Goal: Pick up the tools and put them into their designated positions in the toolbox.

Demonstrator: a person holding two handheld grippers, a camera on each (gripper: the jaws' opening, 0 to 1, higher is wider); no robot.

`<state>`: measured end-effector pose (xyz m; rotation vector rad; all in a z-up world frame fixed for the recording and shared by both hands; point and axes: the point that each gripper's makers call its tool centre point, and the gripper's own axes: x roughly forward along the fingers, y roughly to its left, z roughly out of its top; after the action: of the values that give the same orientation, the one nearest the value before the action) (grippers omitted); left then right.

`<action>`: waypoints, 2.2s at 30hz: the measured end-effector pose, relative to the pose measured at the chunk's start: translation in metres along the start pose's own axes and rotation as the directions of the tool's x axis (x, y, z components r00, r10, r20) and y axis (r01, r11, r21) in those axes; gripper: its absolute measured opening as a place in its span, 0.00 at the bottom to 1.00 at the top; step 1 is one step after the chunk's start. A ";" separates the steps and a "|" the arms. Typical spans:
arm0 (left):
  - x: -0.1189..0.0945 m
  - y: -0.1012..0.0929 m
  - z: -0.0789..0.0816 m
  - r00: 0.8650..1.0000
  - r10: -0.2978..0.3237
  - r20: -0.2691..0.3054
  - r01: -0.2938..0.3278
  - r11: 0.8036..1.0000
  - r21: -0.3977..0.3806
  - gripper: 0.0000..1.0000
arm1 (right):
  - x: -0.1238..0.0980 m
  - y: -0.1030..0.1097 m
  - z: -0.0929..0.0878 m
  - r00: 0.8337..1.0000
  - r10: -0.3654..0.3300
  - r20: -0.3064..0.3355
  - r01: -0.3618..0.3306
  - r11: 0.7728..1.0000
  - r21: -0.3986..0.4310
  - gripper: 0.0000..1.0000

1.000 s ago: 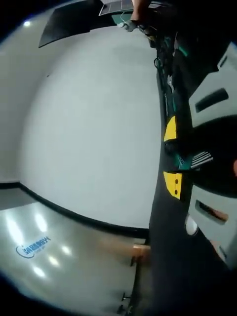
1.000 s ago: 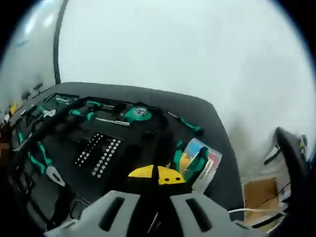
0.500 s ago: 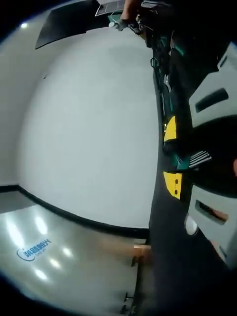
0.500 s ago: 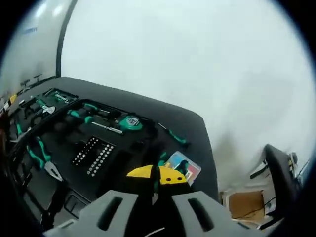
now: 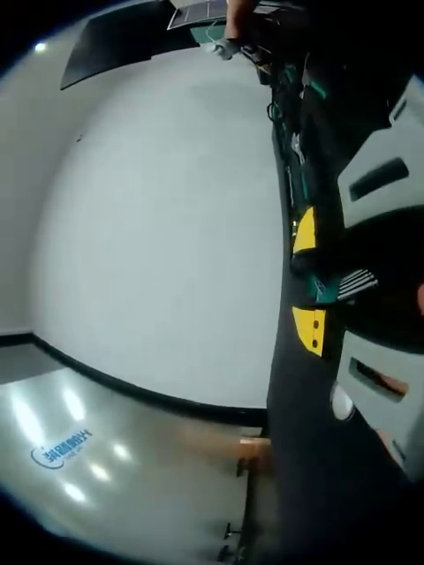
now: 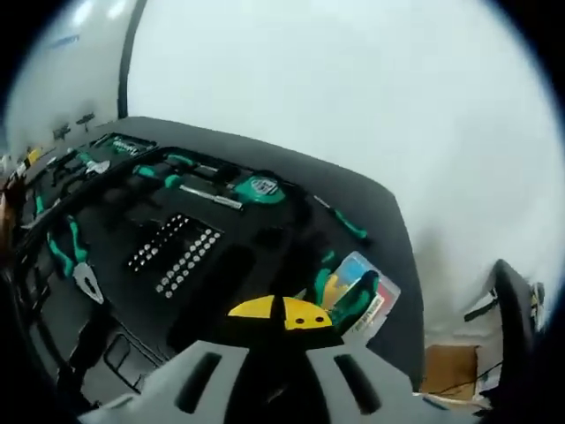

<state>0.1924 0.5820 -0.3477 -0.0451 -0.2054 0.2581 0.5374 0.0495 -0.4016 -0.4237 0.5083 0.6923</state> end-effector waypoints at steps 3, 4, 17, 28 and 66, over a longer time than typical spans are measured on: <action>0.000 0.000 0.000 1.000 0.000 -0.001 0.000 1.000 0.001 0.21 | 0.008 -0.002 0.006 0.999 0.042 -0.011 -0.041 0.993 0.107 0.03; 0.000 -0.001 0.000 1.000 0.000 -0.001 0.000 1.000 0.002 0.21 | 0.012 -0.006 0.014 0.999 0.042 0.001 -0.042 0.992 0.123 0.04; -0.001 -0.002 0.000 1.000 -0.001 -0.002 0.001 1.000 0.012 0.21 | 0.048 -0.020 0.020 0.971 0.008 -0.240 0.055 0.966 0.254 0.01; -0.001 -0.003 0.001 1.000 -0.008 0.002 0.008 1.000 0.007 0.21 | 0.062 -0.028 0.003 0.924 -0.014 -0.382 0.119 0.960 0.253 0.00; 0.001 0.001 -0.006 1.000 -0.004 -0.023 0.005 0.999 0.050 0.21 | 0.064 -0.029 -0.013 0.822 0.049 -0.567 0.216 0.895 0.391 0.15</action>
<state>0.1939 0.5830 -0.3535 0.0022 -0.1764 0.2584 0.5956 0.0535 -0.4428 -0.2103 1.1837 0.3283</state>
